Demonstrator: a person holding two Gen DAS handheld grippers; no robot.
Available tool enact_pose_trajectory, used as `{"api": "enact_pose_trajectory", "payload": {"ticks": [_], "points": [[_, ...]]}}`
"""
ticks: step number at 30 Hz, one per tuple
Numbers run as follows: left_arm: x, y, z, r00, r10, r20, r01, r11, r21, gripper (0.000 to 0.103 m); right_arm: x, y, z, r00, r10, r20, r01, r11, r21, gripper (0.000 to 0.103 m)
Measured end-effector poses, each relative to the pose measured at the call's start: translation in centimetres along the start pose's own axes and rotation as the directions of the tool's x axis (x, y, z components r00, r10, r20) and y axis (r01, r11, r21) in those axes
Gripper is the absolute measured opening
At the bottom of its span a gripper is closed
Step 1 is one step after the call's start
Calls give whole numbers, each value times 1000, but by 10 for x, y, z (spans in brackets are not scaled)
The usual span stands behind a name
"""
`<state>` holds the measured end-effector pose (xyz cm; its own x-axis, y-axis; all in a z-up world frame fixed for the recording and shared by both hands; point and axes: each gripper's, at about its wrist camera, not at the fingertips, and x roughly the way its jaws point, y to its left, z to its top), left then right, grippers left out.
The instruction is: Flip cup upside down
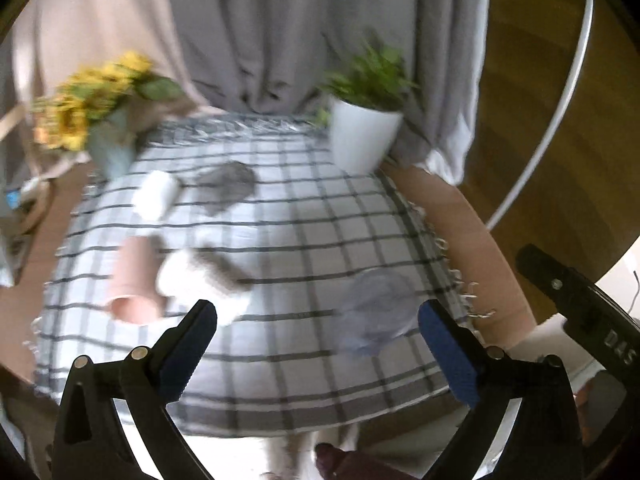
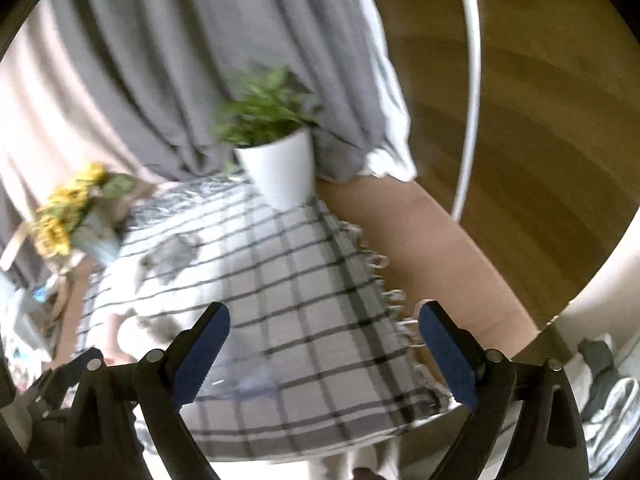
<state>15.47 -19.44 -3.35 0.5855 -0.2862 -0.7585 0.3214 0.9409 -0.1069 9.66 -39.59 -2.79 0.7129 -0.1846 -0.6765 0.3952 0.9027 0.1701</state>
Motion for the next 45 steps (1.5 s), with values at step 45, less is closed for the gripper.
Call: {"api": "enact_pose_trajectory", "payload": {"ticks": [45], "points": [[-202, 74, -120, 935, 238, 262, -231, 971, -57, 103, -188, 92, -133, 987, 100, 126, -88, 991, -99, 97]]}}
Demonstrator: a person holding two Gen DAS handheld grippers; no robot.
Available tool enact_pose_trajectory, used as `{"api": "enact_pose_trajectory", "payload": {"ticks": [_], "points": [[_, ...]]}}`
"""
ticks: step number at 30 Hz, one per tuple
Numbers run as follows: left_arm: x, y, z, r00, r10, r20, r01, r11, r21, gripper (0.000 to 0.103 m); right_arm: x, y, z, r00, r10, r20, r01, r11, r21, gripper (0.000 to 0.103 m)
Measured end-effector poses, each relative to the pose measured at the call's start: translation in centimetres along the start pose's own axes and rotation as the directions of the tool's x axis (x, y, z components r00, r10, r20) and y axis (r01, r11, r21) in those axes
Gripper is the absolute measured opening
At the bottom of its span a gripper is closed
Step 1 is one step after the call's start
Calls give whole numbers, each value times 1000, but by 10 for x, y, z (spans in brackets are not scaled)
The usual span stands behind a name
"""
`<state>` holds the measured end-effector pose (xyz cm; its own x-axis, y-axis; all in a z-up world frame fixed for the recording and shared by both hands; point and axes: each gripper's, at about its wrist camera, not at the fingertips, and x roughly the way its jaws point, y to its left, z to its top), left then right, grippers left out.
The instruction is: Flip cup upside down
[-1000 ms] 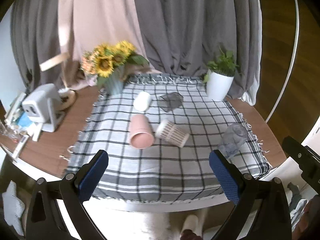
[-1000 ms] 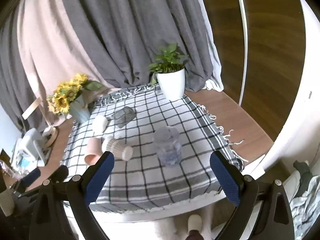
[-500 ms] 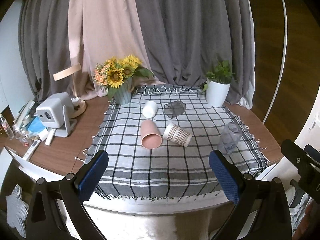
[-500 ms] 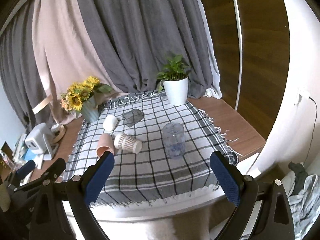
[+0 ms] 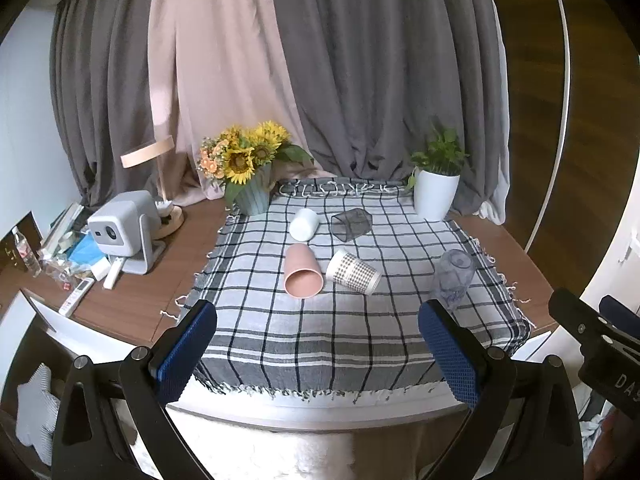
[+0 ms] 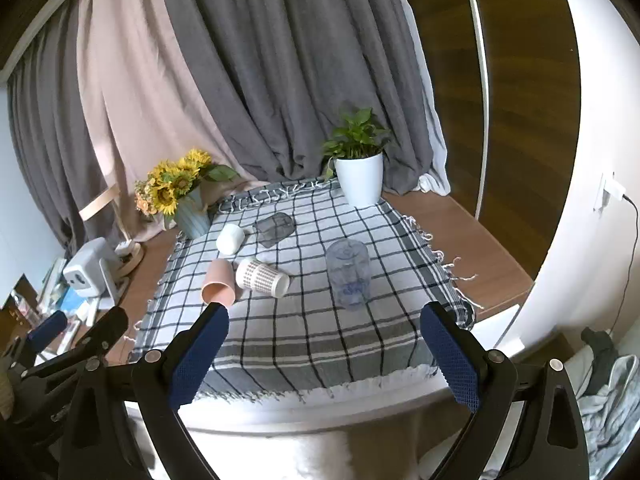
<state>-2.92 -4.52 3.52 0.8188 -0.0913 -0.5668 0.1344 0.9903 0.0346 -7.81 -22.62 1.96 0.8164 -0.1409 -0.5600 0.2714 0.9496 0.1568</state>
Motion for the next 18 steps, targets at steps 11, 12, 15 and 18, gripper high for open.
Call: {"api": "enact_pose_trajectory", "payload": {"ticks": [11, 12, 15, 18], "points": [[-1, 2, -1, 1000, -4, -4, 4, 1000, -3, 103, -5, -3, 0, 1000, 11, 8, -11, 1000, -15, 97], [-2, 1, -1, 1000, -7, -7, 7, 1000, -5, 103, -5, -3, 0, 1000, 11, 8, -11, 1000, -16, 97], [-3, -1, -2, 1000, -9, -8, 8, 1000, -8, 103, -5, -3, 1, 1000, 14, 9, -14, 1000, -17, 97], [-4, -2, -2, 1000, -6, -5, 5, 1000, -10, 103, -5, -3, 1, 1000, 14, 10, -14, 1000, -17, 97]]}}
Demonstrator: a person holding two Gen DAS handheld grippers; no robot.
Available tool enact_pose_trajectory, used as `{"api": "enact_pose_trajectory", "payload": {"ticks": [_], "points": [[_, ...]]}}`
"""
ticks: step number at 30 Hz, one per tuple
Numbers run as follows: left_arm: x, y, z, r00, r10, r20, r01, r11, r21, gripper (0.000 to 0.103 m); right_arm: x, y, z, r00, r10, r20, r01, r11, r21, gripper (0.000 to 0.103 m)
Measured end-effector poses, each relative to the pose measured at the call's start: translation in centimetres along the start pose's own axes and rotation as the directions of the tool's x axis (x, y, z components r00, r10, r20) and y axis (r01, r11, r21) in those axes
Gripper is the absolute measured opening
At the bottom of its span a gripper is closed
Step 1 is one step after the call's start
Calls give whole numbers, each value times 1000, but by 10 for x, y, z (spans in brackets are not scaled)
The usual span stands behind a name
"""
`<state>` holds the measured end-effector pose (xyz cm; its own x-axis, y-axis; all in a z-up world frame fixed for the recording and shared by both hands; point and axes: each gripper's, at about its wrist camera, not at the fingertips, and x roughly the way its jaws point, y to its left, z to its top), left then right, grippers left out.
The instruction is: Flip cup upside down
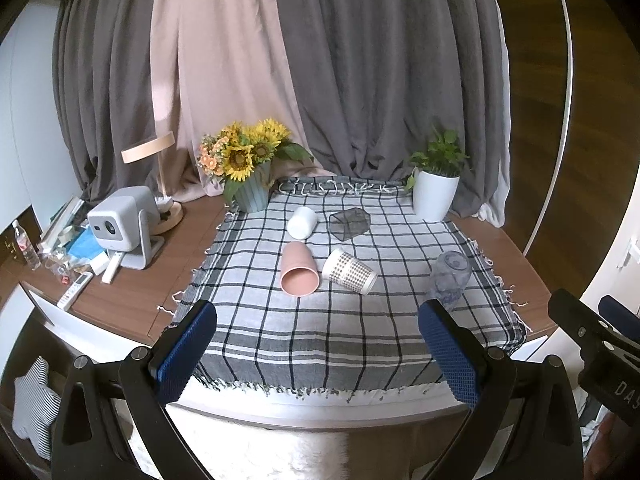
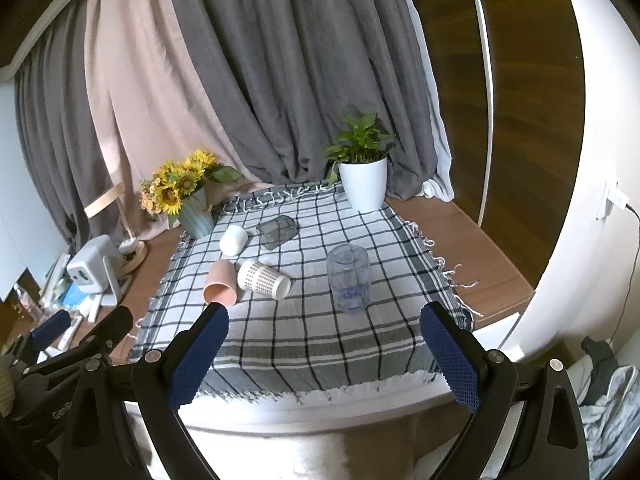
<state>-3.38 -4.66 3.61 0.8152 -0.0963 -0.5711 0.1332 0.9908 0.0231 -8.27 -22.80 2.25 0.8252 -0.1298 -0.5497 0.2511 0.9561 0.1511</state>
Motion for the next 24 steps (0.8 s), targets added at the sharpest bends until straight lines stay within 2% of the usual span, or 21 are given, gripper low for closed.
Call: {"api": "enact_pose_trajectory", "payload": {"ticks": [24], "points": [[8, -5, 7, 1000, -2, -9, 2, 1000, 5, 103, 2, 0, 2, 1000, -6, -3, 6, 1000, -2, 97]]}}
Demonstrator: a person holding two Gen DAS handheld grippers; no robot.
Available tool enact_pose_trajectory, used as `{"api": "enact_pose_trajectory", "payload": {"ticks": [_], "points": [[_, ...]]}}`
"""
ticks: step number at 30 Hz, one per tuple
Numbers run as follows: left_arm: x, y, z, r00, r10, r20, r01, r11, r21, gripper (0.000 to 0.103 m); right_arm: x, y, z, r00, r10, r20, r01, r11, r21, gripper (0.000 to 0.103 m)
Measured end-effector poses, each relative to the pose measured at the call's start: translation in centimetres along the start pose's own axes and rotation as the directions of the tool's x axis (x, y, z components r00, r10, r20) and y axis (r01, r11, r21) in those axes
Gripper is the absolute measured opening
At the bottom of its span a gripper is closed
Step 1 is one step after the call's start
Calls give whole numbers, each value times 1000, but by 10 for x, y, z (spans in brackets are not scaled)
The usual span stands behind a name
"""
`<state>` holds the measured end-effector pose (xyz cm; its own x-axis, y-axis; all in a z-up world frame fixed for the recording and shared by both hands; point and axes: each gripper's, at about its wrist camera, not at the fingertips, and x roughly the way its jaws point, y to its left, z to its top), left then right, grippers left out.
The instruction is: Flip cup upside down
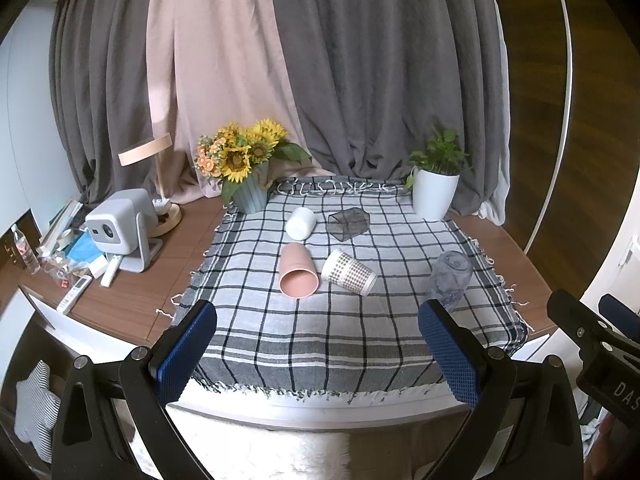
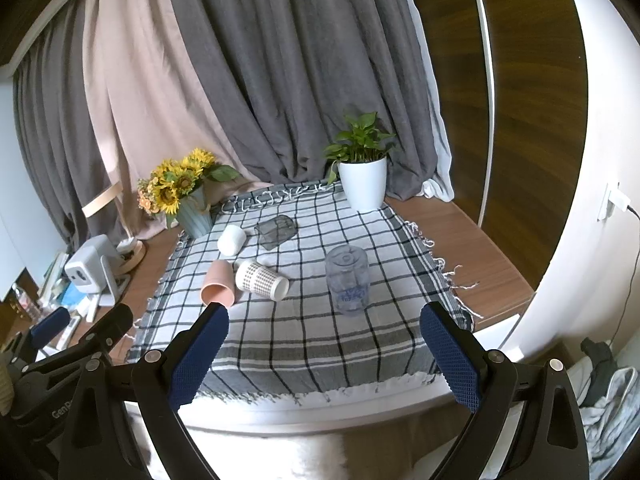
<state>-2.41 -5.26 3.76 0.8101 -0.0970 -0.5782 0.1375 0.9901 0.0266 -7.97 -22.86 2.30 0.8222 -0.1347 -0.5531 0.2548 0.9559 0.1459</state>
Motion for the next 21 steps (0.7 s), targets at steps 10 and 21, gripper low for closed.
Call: {"api": "enact_pose_trajectory", "payload": {"ticks": [10, 21], "points": [[0, 0, -1, 1000, -2, -1, 2, 1000, -1, 103, 1, 1, 1, 1000, 3, -3, -3, 1000, -2, 97], [1, 3, -3, 1000, -9, -1, 9, 1000, -2, 103, 1, 2, 0, 1000, 1, -4, -1, 1000, 0, 97]]}}
